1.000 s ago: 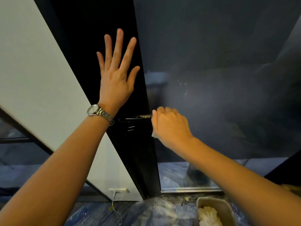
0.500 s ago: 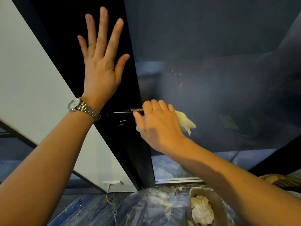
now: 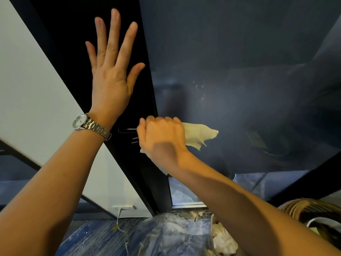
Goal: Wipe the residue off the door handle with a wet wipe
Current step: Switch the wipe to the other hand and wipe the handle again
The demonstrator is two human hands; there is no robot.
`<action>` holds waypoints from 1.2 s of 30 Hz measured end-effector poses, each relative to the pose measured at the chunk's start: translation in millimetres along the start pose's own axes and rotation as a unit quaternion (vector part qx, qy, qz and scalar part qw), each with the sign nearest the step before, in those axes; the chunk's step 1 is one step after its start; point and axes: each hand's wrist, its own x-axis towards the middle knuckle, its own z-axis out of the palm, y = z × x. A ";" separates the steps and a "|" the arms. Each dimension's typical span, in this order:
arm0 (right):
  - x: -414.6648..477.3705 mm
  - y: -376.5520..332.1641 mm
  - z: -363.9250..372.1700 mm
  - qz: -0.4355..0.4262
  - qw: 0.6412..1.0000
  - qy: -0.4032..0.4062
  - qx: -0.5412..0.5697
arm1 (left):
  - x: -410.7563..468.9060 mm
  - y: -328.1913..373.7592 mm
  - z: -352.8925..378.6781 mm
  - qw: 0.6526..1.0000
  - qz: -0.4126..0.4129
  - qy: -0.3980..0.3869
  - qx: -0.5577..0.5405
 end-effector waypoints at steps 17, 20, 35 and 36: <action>-42.2 144.3 -28.6 0.325 0.847 -0.297 0.298 | -11.6 10.6 -0.5 0.998 -0.038 0.008 -0.043; -77.1 175.7 -18.3 0.395 0.794 -0.309 0.342 | -9.3 21.2 -3.4 0.994 -0.056 0.053 -0.072; -178.7 283.1 15.7 0.427 0.775 -0.388 0.256 | -56.5 194.1 41.4 0.931 0.078 -0.088 -0.346; -181.3 286.4 17.0 0.421 0.776 -0.393 0.259 | -69.9 203.8 55.0 0.918 0.102 -0.144 -0.354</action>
